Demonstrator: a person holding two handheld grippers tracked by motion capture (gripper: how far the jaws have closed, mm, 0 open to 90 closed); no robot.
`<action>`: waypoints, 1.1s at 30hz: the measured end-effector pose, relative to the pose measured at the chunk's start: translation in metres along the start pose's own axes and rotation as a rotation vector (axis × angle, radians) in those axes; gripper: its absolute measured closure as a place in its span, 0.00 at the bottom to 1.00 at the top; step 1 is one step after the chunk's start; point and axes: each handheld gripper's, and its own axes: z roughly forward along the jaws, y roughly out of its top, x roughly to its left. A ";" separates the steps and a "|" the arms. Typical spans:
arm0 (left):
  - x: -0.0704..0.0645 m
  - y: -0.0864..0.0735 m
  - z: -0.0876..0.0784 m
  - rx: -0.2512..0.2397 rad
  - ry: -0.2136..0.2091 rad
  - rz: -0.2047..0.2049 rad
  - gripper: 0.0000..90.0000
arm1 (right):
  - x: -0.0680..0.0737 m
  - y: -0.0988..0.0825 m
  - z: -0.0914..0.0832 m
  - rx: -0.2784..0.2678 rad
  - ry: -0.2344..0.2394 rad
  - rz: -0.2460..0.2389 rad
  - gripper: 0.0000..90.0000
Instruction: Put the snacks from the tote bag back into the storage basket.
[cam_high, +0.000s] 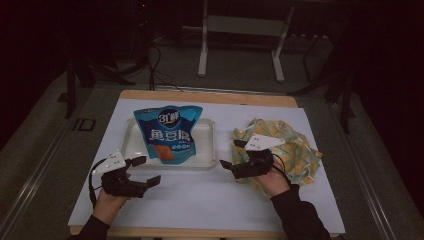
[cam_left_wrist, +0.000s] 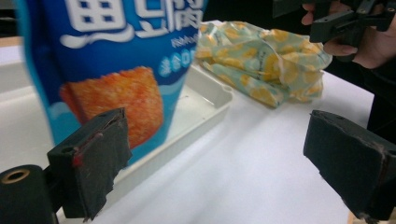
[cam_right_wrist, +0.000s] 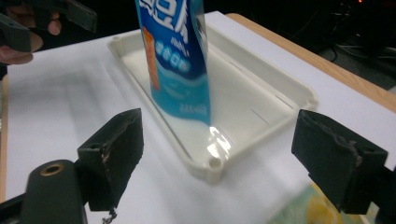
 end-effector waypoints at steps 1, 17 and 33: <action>-0.002 0.000 0.002 0.001 -0.011 -0.002 0.09 | -0.001 -0.003 -0.003 -0.001 -0.002 0.006 0.19; -0.034 0.003 0.035 0.032 -0.076 0.075 0.09 | -0.014 -0.050 -0.051 -0.015 -0.051 0.060 0.19; -0.051 0.004 0.071 0.055 -0.158 0.098 0.09 | -0.020 -0.077 -0.089 -0.041 -0.110 0.079 0.18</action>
